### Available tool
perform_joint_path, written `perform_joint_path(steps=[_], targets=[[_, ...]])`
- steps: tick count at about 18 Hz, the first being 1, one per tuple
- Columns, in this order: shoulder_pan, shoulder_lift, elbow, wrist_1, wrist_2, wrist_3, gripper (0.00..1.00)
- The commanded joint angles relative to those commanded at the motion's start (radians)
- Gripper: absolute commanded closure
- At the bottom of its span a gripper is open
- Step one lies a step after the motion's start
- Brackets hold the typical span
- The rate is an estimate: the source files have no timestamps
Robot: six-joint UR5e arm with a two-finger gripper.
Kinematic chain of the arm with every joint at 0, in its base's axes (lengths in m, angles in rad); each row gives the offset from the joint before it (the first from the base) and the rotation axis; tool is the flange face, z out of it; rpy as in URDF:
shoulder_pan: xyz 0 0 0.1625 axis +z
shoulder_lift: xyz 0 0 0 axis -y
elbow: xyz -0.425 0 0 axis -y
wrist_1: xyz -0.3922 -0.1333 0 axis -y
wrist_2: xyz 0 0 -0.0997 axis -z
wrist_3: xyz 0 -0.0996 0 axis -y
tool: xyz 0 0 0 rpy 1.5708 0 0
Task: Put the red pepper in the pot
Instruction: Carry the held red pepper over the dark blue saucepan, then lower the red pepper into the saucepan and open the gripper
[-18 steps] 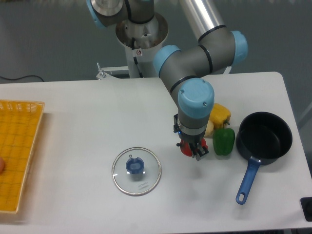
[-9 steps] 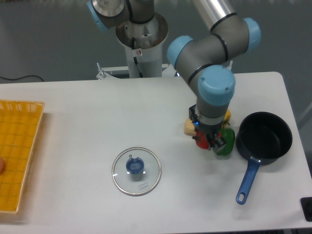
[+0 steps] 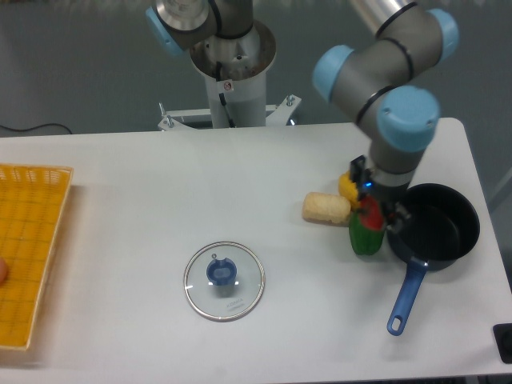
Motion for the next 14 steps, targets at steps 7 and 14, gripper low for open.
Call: perform_joint_path(steps=[7,14], targets=[[0.052,-0.066,0.006,0.103,-0.018,0.002,0.63],[0.089,-0.115,0.032,0.141,-0.012,0.044,0.63]])
